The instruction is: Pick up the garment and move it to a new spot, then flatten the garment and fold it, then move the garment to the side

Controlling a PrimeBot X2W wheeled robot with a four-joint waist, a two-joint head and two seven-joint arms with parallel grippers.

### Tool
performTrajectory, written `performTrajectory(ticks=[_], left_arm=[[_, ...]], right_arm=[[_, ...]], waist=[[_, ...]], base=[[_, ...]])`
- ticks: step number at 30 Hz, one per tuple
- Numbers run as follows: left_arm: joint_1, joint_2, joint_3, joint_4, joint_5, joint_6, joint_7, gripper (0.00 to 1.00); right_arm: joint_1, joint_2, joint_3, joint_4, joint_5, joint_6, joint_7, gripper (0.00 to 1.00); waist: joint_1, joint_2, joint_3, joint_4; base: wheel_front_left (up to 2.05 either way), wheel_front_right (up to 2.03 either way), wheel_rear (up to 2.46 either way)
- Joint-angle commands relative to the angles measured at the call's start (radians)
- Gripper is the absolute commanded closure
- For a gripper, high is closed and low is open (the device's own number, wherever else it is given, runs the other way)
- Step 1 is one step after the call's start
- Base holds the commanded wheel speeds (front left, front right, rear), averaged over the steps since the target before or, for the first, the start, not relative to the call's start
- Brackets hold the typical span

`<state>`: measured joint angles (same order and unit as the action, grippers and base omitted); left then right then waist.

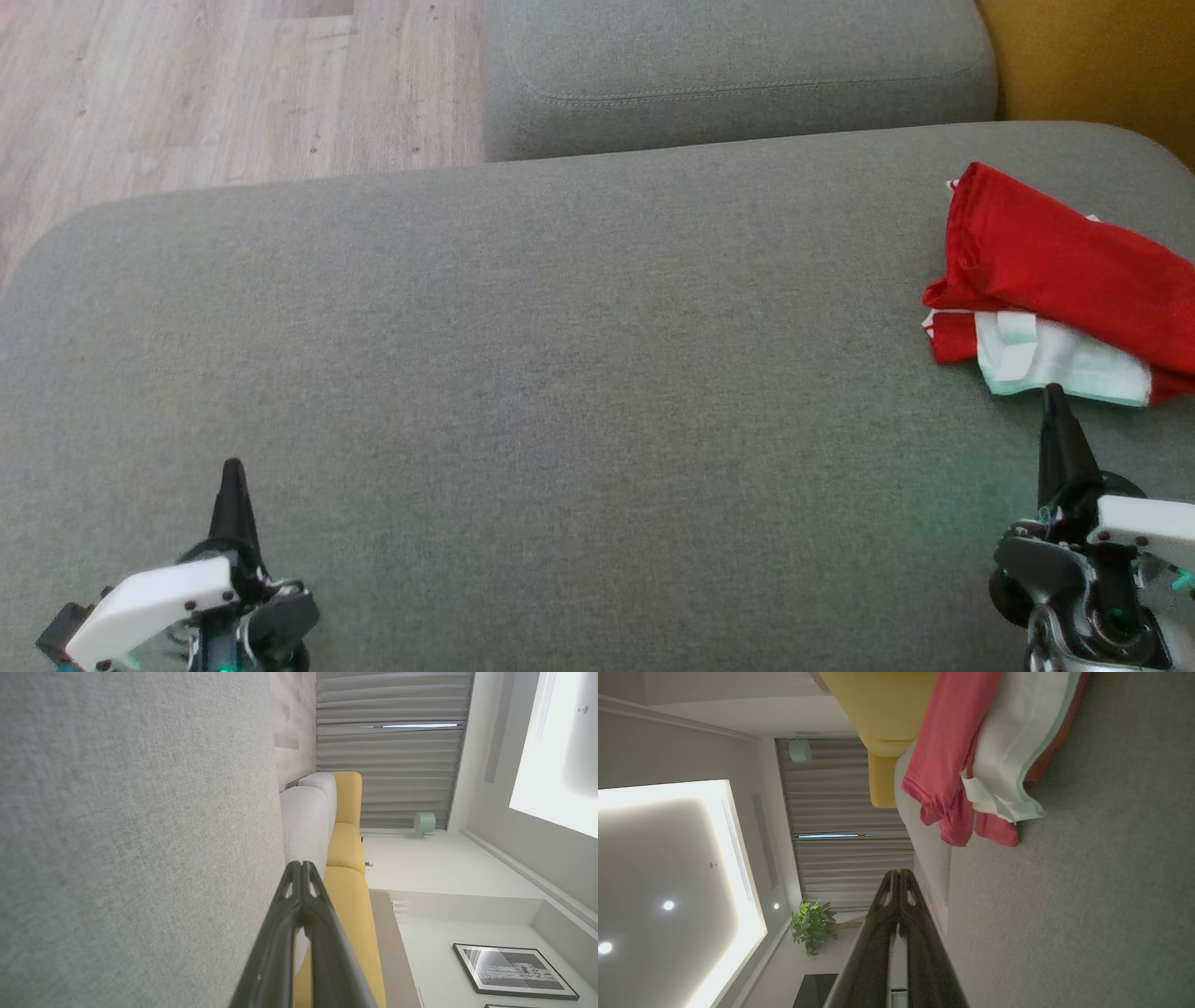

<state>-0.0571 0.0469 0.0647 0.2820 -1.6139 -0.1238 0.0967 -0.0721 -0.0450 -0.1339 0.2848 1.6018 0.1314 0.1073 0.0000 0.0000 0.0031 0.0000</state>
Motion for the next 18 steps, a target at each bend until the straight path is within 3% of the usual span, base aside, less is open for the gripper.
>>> performTrajectory(ticks=[1,18], left_arm=[[-0.05,0.014,0.035,-0.037,-0.006,-0.007,0.005,1.0],[-0.05,0.011,0.038,-0.037,-0.004,-0.007,0.008,1.0]], right_arm=[[-0.036,-0.005,0.02,-0.04,0.007,-0.001,0.006,1.0],[-0.036,-0.005,0.02,-0.04,0.007,-0.001,0.006,1.0]], waist=[[0.0,0.0,0.0,0.0],[0.0,0.0,0.0,0.0]], base=[[0.0,0.0,0.0],[0.0,0.0,0.0]])
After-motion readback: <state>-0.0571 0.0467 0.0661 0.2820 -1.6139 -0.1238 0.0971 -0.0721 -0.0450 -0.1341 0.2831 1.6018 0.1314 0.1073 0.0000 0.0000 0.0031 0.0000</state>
